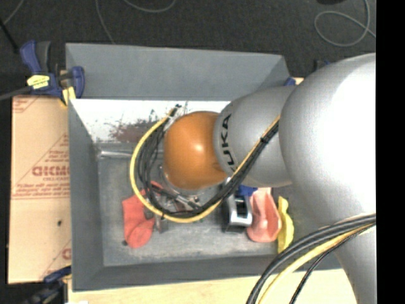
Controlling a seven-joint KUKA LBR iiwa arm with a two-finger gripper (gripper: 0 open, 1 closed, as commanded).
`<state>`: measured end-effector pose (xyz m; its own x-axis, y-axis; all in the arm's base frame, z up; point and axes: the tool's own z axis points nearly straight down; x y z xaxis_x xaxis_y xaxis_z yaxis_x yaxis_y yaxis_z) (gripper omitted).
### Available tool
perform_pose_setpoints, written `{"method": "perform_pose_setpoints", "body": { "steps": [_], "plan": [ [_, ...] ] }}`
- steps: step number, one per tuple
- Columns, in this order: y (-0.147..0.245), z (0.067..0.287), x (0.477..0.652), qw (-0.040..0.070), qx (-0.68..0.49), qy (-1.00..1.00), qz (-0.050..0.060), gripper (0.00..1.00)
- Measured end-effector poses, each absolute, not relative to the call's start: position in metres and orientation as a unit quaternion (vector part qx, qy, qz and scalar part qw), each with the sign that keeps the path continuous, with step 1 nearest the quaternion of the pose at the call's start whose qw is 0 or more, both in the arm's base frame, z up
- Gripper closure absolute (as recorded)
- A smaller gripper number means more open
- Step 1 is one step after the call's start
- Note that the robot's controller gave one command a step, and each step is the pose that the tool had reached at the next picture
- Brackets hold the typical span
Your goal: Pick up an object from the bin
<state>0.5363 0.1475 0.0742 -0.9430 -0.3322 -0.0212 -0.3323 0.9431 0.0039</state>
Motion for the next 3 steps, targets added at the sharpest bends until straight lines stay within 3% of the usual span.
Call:
{"method": "perform_pose_setpoints", "body": {
  "steps": [1,2,3],
  "plan": [
    [0.146,0.121,0.536,0.005,-0.168,0.986,0.002,1.0],
    [0.157,0.15,0.537,0.014,-0.142,0.99,0.005,1.0],
    [0.174,0.113,0.554,0.015,-0.147,0.989,0.005,1.0]
  ]
}}
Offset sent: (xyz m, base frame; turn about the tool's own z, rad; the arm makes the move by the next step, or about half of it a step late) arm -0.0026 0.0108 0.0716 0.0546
